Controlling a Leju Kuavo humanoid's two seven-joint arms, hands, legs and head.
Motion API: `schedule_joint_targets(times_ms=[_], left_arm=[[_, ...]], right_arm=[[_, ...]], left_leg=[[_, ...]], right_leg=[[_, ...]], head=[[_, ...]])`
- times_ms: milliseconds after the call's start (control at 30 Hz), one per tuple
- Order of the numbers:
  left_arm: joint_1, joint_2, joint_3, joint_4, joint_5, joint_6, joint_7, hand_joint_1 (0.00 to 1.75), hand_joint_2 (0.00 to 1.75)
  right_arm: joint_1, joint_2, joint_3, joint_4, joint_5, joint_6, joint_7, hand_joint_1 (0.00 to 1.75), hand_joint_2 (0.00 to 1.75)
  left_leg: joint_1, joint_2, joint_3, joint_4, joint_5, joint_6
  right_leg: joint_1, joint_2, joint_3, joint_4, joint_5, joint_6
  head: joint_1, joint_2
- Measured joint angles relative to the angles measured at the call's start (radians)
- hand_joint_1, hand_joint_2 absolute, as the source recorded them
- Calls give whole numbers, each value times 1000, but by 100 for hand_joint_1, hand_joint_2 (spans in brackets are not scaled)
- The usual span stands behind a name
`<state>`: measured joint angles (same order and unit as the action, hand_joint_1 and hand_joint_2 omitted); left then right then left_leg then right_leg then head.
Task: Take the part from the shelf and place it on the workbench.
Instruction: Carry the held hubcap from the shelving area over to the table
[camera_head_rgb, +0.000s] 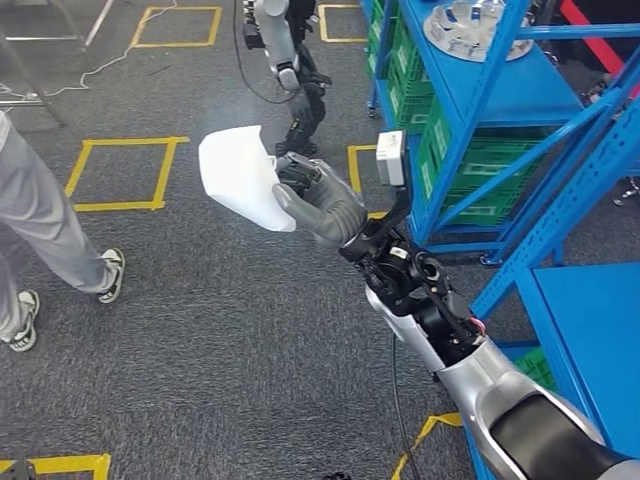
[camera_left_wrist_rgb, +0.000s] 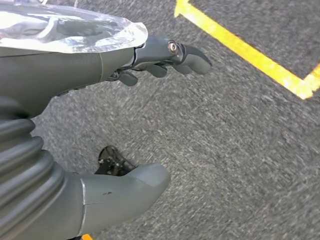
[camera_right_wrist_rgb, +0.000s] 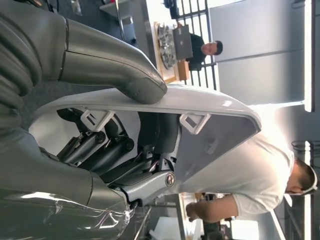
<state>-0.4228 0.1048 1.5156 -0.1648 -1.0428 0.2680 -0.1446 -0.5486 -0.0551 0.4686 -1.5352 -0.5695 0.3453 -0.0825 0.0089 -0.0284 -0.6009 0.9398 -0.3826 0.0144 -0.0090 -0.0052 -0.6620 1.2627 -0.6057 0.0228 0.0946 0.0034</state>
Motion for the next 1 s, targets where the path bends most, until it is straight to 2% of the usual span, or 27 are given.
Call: schedule_joint_targets(times_ms=[33,67,133,167,200,233,267,300,333,367,400,433,467,500,533,567,600,667,700,733,800,867,933,967,1000], left_arm=[[1,-1,0,0,0,0,0,0,175],[2,-2,0,0,0,0,0,0,175],[1,-4,0,0,-1,0,0,0,175],[0,-4,0,0,-1,0,0,0,175],[0,-4,0,0,-1,0,0,0,175],[1,-4,0,0,-1,0,0,0,175],[3,-3,0,0,-1,0,0,0,175],[6,-2,0,0,-1,0,0,0,175],[7,-1,0,0,-1,0,0,0,175],[6,0,0,0,-1,0,0,0,175],[5,0,0,0,-1,0,0,0,175],[3,0,0,0,-1,0,0,0,175],[3,0,0,0,-1,0,0,0,175],[5,-2,0,0,-1,0,0,0,175],[6,-2,0,0,-1,0,0,0,175],[7,-2,0,0,-1,0,0,0,175],[7,-1,0,0,-1,0,0,0,175],[3,0,0,0,-1,0,0,0,175],[2,1,0,0,-1,0,0,0,175],[2,1,0,0,-1,0,0,0,175],[3,1,0,0,-1,0,0,0,175],[3,2,0,0,-1,0,0,0,175],[0,2,0,0,-1,0,0,0,175],[-1,1,0,0,-1,0,0,0,175],[0,1,0,0,-1,0,0,0,175]], right_arm=[[2,0,0,0,0,0,0,175,175],[2,0,0,0,0,-1,0,175,175],[1,0,0,0,0,0,0,175,175],[0,0,0,0,0,0,0,175,175],[1,0,0,0,0,0,-1,175,175],[1,0,0,0,0,0,-1,175,175],[1,0,0,0,0,0,-1,175,175],[1,0,0,-1,0,0,-1,175,175],[1,0,0,-2,0,0,-1,175,175],[0,0,0,-4,0,0,-1,175,175],[0,1,0,-5,0,0,-1,175,175],[1,1,0,-6,0,0,-1,175,175],[3,1,0,-6,0,0,0,175,175],[5,1,0,-6,0,0,0,175,175],[6,1,1,-6,0,0,0,175,175],[7,1,1,-6,0,0,0,175,175],[7,1,1,-6,0,0,0,175,175],[5,0,0,-7,0,0,0,175,175],[5,0,0,-8,0,0,0,175,175],[4,0,0,-8,0,0,0,175,175],[4,0,1,-9,0,0,0,175,175],[3,0,0,-10,0,0,-1,175,175],[3,0,-1,-12,0,0,-1,175,175],[6,0,-1,-12,0,0,-1,175,175],[9,0,-1,-11,0,0,-1,175,175]], left_leg=[[-1,-14,1,1,0,0],[-1,-28,1,2,0,0],[-2,-54,1,5,-1,-4],[-1,-64,-1,7,-1,-7],[0,-75,-5,8,1,-13],[2,-85,-9,7,4,-20],[4,-97,-11,4,8,-26],[4,-94,-14,6,7,-32],[2,-76,-21,21,-4,-37],[0,-50,-39,58,-26,-41],[0,-17,-68,119,-58,-45],[0,4,-105,194,-92,-50],[2,14,-140,263,-117,-53],[4,19,-161,303,-127,-56],[5,21,-160,302,-117,-58],[7,26,-136,257,-90,-59],[7,38,-94,181,-55,-59],[2,69,-19,43,-10,-51],[-1,76,0,9,-3,-44],[-5,73,3,1,-6,-36],[-4,53,4,1,-6,-21],[0,36,9,-1,-6,-9],[1,19,11,-2,-6,-1],[0,8,11,-2,-7,2],[-1,-3,11,-1,-7,3]], right_leg=[[0,3,-1,-10,20,-2],[0,9,16,-60,58,-6],[-2,46,75,-207,135,-14],[-3,65,100,-262,153,-17],[-2,79,115,-291,159,-18],[-1,80,121,-299,155,-20],[-2,70,126,-305,156,-24],[-2,58,129,-310,160,-29],[-3,47,133,-316,163,-35],[-5,34,136,-322,167,-40],[-3,21,138,-325,168,-43],[-2,8,137,-325,168,-45],[-1,-5,136,-325,168,-46],[0,-18,135,-325,167,-46],[0,-30,135,-325,166,-45],[0,-42,135,-325,165,-44],[0,-52,137,-325,163,-42],[4,-71,141,-324,156,-34],[7,-79,143,-323,153,-29],[9,-87,145,-323,150,-23],[8,-96,149,-321,142,-13],[3,-65,131,-274,108,-3],[0,-16,69,-141,44,2],[0,-5,30,-63,16,3],[0,0,0,-9,3,3]], head=[[1,0],[2,0],[2,0],[1,0],[-1,0],[-2,0],[-2,0],[-2,0],[-5,0],[-10,0],[-14,0],[-17,0],[-18,0],[-19,0],[-19,0],[-20,0],[-20,0],[-20,0],[-19,0],[-18,0],[-15,0],[-11,0],[-6,0],[-4,0],[-4,0]])
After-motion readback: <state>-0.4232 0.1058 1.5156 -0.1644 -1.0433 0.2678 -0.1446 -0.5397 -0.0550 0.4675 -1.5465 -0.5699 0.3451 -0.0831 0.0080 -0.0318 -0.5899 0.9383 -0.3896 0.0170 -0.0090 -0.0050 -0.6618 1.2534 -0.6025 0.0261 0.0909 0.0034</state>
